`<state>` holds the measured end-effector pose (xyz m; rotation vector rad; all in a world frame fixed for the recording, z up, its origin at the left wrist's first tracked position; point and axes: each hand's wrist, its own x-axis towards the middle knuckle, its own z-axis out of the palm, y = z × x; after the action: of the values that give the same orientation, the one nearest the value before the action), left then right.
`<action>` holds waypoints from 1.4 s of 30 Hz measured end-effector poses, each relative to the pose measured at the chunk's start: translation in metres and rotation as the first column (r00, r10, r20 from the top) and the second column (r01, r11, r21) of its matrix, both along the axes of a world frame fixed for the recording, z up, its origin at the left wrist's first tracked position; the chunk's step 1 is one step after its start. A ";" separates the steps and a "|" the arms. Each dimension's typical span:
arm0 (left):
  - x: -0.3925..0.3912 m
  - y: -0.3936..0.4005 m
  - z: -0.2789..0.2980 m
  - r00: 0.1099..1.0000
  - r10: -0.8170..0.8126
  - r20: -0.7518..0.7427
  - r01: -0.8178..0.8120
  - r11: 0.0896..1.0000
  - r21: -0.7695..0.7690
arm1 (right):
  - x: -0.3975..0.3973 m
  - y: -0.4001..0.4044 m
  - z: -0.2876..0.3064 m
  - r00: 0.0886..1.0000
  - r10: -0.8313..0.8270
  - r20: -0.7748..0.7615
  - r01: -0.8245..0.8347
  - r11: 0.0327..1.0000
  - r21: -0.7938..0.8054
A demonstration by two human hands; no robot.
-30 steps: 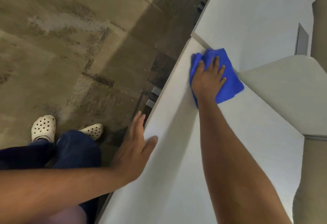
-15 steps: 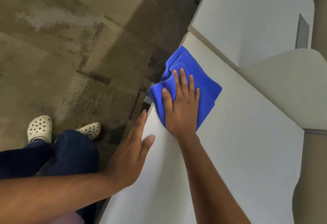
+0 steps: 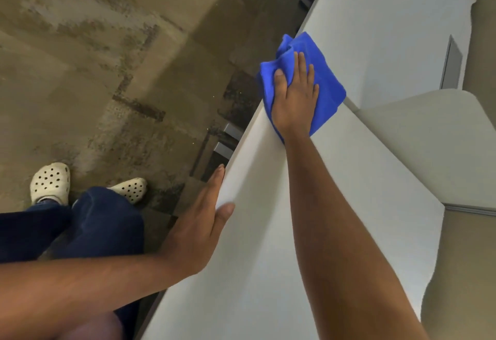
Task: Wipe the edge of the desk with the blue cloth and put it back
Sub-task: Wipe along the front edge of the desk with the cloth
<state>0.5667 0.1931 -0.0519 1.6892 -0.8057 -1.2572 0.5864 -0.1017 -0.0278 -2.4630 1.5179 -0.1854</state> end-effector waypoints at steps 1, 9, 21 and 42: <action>0.000 -0.001 0.001 1.000 -0.004 0.003 0.004 1.000 -0.005 | -0.007 0.016 0.000 1.000 -0.012 0.009 0.012 1.000 -0.002; -0.003 -0.002 -0.003 1.000 0.016 -0.018 -0.016 0.999 -0.030 | -0.074 0.090 -0.002 0.996 0.084 -0.038 -0.083 0.996 0.031; -0.001 0.000 -0.001 0.999 0.026 -0.044 -0.029 0.998 -0.058 | -0.039 -0.030 0.002 0.998 0.064 0.019 -0.064 0.998 -0.016; 0.004 -0.001 0.004 0.992 0.027 -0.122 -0.030 0.999 -0.029 | -0.010 0.023 0.008 0.992 -0.070 -0.104 0.071 0.997 0.009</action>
<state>0.5705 0.1916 -0.0484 1.5779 -0.7216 -1.3084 0.5766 -0.0785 -0.0202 -2.4454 1.6440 -0.0615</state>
